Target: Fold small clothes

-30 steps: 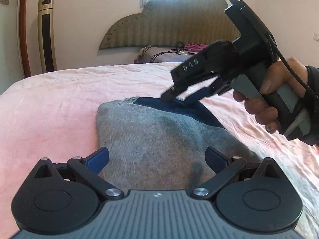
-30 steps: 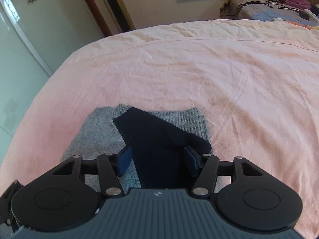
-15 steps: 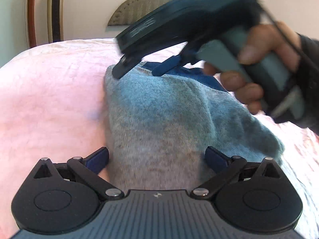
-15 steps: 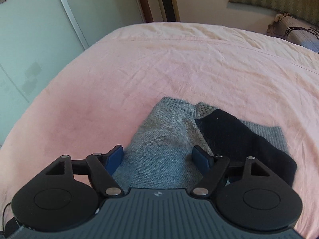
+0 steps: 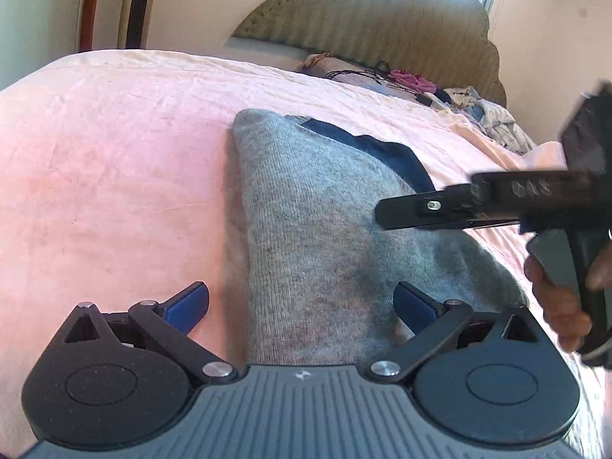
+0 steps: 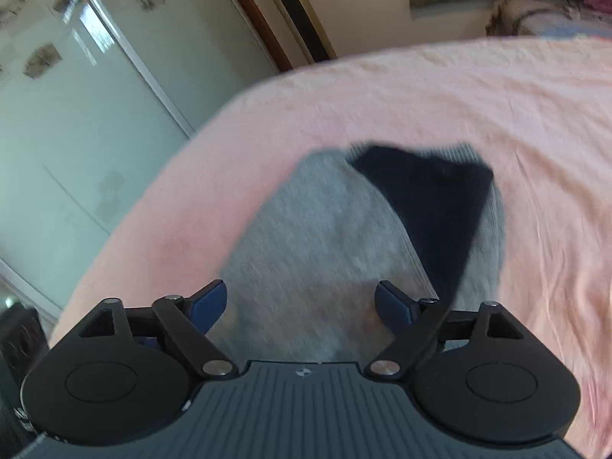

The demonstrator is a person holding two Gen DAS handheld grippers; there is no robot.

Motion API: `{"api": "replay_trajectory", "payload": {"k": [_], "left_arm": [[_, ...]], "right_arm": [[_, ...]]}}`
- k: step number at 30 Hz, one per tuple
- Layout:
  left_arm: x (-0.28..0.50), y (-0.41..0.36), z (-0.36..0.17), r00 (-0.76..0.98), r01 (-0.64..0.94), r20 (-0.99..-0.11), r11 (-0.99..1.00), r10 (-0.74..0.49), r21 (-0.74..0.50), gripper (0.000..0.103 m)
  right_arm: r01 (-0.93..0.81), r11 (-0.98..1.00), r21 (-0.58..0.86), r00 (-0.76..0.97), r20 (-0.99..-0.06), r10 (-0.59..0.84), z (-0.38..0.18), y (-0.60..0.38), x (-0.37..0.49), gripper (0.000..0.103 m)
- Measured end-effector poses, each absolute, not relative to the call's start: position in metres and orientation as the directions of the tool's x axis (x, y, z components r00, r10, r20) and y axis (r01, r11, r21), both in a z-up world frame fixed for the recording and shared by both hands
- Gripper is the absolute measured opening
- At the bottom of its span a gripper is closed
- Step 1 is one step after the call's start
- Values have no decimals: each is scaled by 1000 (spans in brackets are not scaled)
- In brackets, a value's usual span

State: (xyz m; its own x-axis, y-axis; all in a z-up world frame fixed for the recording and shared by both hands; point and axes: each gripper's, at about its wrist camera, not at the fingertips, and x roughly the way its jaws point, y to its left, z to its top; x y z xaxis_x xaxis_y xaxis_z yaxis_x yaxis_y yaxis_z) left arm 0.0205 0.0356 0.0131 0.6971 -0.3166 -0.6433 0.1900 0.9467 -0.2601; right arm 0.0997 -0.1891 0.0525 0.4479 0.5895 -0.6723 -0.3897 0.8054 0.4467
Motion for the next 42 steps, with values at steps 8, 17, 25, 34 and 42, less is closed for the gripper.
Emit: {"api": "replay_trajectory", "payload": {"k": [8,17,25,34,42], "left_arm": [[38,106,0,549,44,-517,640,-657,-767,103],[49,72,-17,430,26,-593,666,-681,-745,13],[7,50,13,479,234,-707,851,-521,-469,16],[-4,35,21,531,236,-718,892,-451,-386,25],[-10,39,25,535,221,-723,898,-437,-380,27]], "right_arm": [[-209,708,674,488,-556,673,56,-277,62,80],[-177,700,692,317,-633,706,17,-269,47,35],[-350,748,564,272,-703,657,36,-263,19,18],[-253,821,512,597,-585,549,83,-279,30,71],[-368,907,204,541,-746,388,76,-186,122,74]]}}
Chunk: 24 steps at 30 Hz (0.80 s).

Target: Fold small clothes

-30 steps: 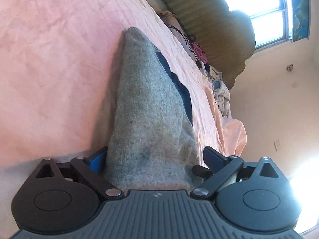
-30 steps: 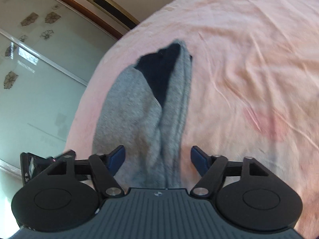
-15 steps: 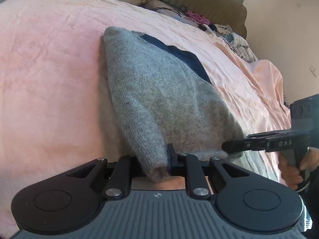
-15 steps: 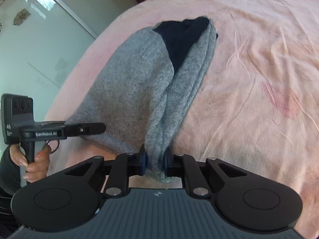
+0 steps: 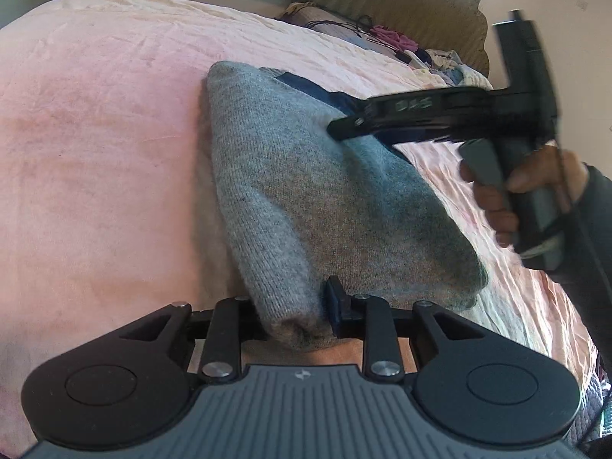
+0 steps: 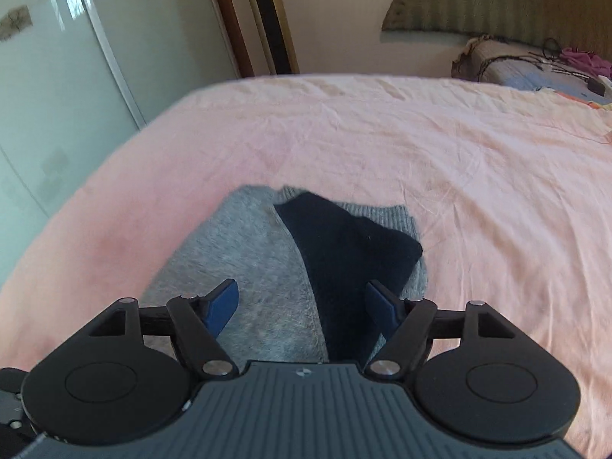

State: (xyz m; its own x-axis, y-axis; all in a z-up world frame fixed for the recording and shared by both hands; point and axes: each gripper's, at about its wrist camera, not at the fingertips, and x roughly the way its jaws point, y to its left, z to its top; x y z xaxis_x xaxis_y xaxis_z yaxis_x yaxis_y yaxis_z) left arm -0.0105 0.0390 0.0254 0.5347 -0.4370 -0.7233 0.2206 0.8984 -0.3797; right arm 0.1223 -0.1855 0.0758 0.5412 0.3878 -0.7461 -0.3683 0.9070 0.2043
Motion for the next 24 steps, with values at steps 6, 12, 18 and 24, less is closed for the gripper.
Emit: {"api": "replay_trajectory", "payload": {"k": [6,12,18,24], "left_arm": [[-13,39,28,538,210,-726,903,-428,-376,28],[-43,69,61,662,188,-664,934,-348,-303,79],[16,117,65,690,84,-591,857,-418,-508,84],[114,103,37,613,28,-628,808,-479,-589,83]], "right_arm": [[-370,910,190,517,-771,371,45,-171,147,99],[-358,902,241,573,-706,416,73,-191,111,85],[-204,881,428,600,-656,458,74,-258,119,88],[-116,853,509,512,-705,490,39,-263,163,86]]}}
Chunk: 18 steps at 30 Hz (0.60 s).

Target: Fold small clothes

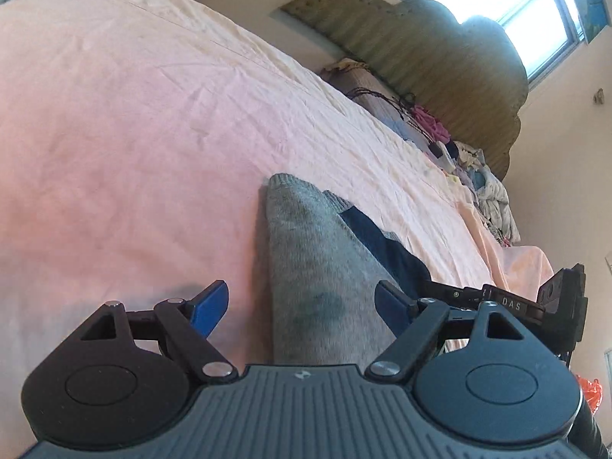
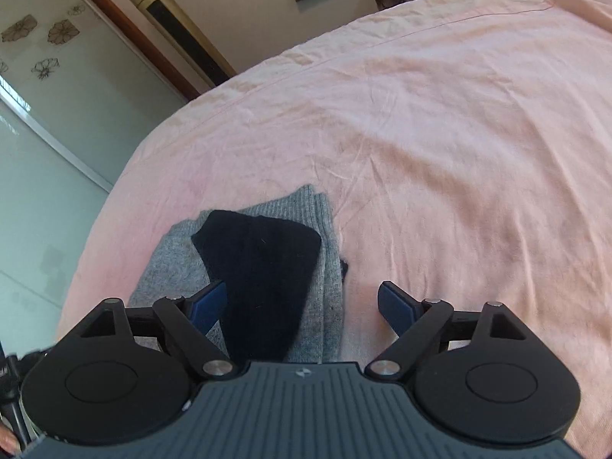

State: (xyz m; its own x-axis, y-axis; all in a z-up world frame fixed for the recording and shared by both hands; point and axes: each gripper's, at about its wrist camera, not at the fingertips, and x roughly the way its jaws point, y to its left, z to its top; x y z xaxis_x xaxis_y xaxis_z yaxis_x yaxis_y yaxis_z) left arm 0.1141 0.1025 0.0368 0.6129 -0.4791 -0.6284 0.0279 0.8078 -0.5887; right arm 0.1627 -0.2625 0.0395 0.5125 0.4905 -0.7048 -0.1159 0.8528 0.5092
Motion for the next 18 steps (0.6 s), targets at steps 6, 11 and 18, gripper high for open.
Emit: {"api": "replay_trajectory", "payload": {"k": [6,11,18], "left_arm": [[157,75,21,584,52,-677,853,-448,-519,26],[145,75,58,704,160,-611,919,-362,-361,4],[135,88,63,734,55,-651,972,-195,-229,4]], "right_arm": [[-196,857,476,511,-697,504,31,-234,184,54],[-299,809,506,526,-620,582,44,-226,184,25],[-240,867,438,561,-666,492,35,-209,202,45]]}}
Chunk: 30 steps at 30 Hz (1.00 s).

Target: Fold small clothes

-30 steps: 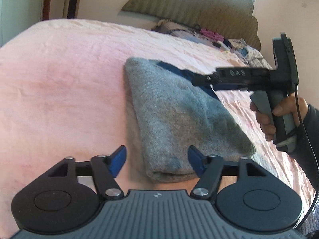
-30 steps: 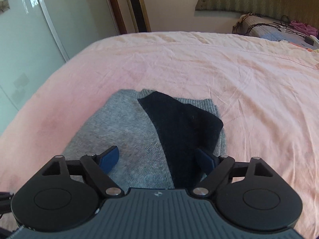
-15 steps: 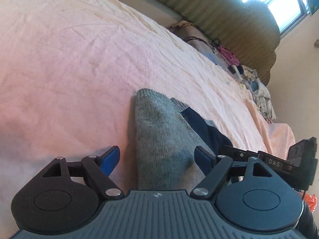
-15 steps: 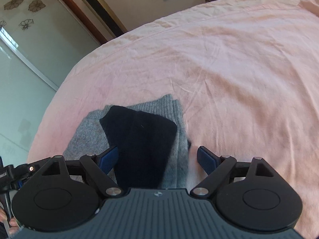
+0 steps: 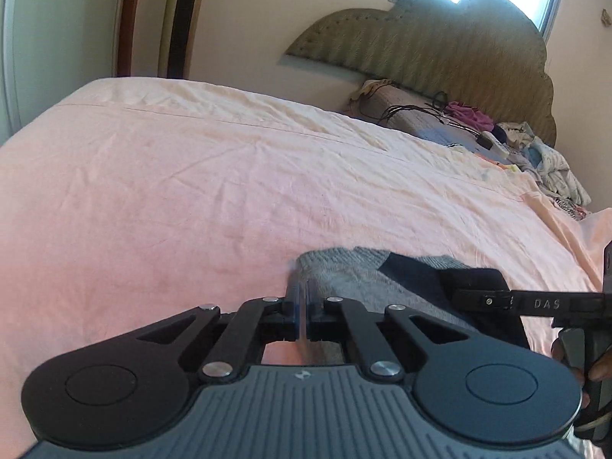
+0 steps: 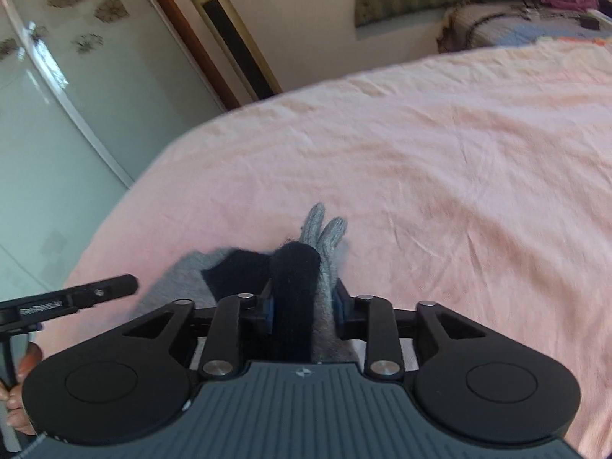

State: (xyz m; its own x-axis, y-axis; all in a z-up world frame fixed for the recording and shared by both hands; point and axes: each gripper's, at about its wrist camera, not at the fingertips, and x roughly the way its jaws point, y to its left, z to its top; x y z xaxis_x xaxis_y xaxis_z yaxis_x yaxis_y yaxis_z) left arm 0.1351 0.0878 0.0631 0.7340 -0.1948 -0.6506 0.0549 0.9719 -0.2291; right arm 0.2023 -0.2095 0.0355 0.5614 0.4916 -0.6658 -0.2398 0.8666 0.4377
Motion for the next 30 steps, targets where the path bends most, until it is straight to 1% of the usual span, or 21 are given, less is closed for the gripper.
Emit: {"api": "replay_trajectory", "payload": {"k": [1,3,4,5,6,7,8,11,13,15,16,17,18,19,20,21,22,23,26,29,30], "left_arm": [[117,83,66,749,76,-638,980,-178,-183,9],[72,68,68,793,141,-592,988,-146,-55,40],[46,59,67,819,178,-557,984,-139,17,82],[20,51,65,846,209,-514,975,-142,74,97],[-11,44,62,872,260,-457,957,-174,132,97],[-36,37,59,881,305,-427,935,-204,183,97],[-58,31,55,873,349,-430,910,-230,221,97],[-85,14,41,824,420,-511,870,-246,259,97],[-86,9,32,812,418,-539,868,-224,268,97],[-77,8,29,810,382,-554,889,-191,252,87],[-73,10,26,808,364,-562,899,-176,242,74],[-66,10,25,805,354,-571,904,-164,241,59],[-62,10,24,801,355,-575,904,-165,236,54],[-60,9,24,803,359,-572,903,-170,235,40],[-59,8,24,808,356,-563,904,-170,237,17],[-60,9,24,814,344,-558,909,-163,235,12],[-60,10,27,817,332,-555,914,-154,234,12],[-62,14,32,818,330,-552,918,-163,218,10],[-68,29,40,803,327,-567,931,-183,162,8],[-65,31,21,779,321,-609,929,-150,183,8],[-67,29,20,784,320,-604,927,-143,197,8]], "right_arm": [[-221,871,439,551,-681,483,34,-212,201,56],[-222,855,468,579,-642,502,40,-228,183,62],[-224,845,486,595,-618,513,47,-239,169,66],[-225,834,504,602,-601,525,52,-248,158,66],[-231,815,531,598,-583,549,57,-259,143,66],[-247,797,551,581,-574,576,60,-266,130,66],[-266,785,560,562,-571,598,63,-270,118,66],[-312,775,550,518,-585,623,70,-273,87,66],[-341,766,545,490,-592,640,69,-268,75,66],[-356,775,522,472,-615,632,66,-259,71,64],[-359,776,519,462,-623,631,63,-255,71,55],[-363,776,515,451,-632,631,60,-251,72,49],[-375,775,508,437,-641,631,57,-246,71,42],[-386,778,495,430,-650,627,54,-241,71,40],[-395,787,474,423,-667,614,50,-236,72,38],[-400,798,450,422,-683,596,46,-233,73,31],[-398,806,438,429,-688,586,45,-233,73,22],[-393,804,446,424,-688,589,47,-235,73,17],[-402,790,462,432,-665,609,57,-245,62,13],[-388,804,451,414,-694,589,44,-248,57,10],[-383,798,465,405,-692,598,35,-250,59,7]]}}
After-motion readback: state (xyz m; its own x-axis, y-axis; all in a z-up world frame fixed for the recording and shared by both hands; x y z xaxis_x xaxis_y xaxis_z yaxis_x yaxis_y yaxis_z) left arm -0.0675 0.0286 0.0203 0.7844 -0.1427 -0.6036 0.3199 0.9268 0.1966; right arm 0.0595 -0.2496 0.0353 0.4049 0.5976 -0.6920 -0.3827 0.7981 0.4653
